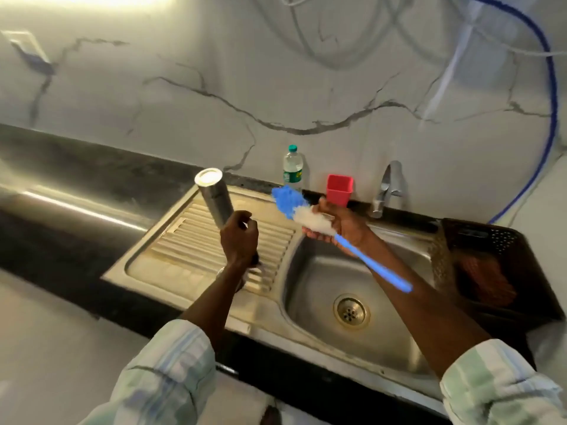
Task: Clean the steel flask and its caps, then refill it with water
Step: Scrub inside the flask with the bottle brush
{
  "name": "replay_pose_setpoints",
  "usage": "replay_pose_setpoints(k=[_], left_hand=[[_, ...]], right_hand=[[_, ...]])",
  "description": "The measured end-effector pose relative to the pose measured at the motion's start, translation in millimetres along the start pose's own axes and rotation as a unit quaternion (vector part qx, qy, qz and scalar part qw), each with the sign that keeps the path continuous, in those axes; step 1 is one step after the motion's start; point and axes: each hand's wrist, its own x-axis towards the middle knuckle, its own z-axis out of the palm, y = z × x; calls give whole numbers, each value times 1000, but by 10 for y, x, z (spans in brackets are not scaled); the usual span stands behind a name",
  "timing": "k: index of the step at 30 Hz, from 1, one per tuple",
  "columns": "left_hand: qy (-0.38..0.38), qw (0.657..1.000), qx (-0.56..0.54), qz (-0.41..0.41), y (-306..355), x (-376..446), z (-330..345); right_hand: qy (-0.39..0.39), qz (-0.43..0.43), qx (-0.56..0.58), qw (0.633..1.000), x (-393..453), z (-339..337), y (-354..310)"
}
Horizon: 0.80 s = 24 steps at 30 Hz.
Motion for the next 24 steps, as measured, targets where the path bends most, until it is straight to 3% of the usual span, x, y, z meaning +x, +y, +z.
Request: replay_pose_setpoints(k=[3,7,14,24], left_hand=[[36,999,7,-33,-168,-32,-316],[23,996,25,-85,-368,-12,-592],[-33,989,15,-145,-546,302,-671],[-145,982,-43,-117,-716,870,-450]], right_hand=[[4,9,-153,988,76,85,322],[66,-3,-386,920,127,225,623],[117,-52,-471,873,346,425,933],[190,-108,-411,885,685,718,1076]])
